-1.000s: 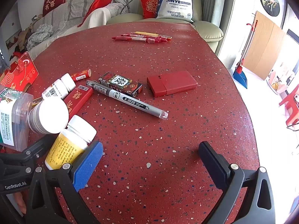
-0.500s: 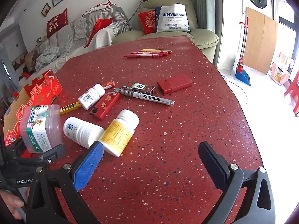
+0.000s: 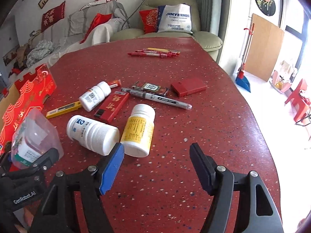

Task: Organize rigid objects
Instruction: 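Move the open right gripper to the yellow-label white bottle while the left gripper holds the clear jar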

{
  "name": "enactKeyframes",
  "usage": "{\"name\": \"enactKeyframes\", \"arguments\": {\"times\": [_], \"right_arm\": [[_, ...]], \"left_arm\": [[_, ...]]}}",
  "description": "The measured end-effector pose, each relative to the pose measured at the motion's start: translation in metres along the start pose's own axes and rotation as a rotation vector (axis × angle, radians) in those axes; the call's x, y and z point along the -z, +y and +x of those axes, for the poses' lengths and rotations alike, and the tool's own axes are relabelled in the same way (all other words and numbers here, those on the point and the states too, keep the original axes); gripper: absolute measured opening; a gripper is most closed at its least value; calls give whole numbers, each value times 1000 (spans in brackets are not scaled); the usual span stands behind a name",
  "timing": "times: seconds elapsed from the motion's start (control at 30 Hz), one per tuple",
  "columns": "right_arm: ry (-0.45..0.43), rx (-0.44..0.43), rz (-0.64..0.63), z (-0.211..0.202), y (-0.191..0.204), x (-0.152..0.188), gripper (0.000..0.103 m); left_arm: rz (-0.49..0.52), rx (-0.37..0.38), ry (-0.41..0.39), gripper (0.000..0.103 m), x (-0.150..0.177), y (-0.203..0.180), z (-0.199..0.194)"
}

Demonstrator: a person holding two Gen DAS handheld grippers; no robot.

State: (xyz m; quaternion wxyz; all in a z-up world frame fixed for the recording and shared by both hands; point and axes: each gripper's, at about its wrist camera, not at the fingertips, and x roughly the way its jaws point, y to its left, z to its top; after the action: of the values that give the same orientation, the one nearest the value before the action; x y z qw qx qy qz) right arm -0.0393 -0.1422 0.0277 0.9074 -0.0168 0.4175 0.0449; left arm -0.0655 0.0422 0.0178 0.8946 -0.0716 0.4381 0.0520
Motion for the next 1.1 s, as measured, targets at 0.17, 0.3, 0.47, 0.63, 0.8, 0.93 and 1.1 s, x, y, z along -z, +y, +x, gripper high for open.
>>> {"name": "enactKeyframes", "arguments": {"times": [0.17, 0.3, 0.47, 0.63, 0.8, 0.93, 1.1], "right_arm": [[-6, -30, -21, 1, 1, -6, 71], [5, -42, -103, 10, 9, -9, 71], [9, -43, -170, 15, 5, -14, 71], [23, -62, -206, 24, -3, -21, 71], [70, -130, -230, 40, -5, -27, 71], [81, -157, -252, 47, 0, -26, 71], [71, -173, -221, 52, -3, -24, 71]], "left_arm": [[13, -8, 6, 103, -5, -6, 8], [-20, -5, 25, 103, -5, -1, 14], [-8, -39, 60, 103, -4, -3, 24], [11, -69, 57, 103, 0, -8, 25], [9, -74, 57, 103, 1, -7, 25], [6, -81, 58, 103, 1, -10, 24], [5, -83, 59, 103, -1, -11, 25]]}}
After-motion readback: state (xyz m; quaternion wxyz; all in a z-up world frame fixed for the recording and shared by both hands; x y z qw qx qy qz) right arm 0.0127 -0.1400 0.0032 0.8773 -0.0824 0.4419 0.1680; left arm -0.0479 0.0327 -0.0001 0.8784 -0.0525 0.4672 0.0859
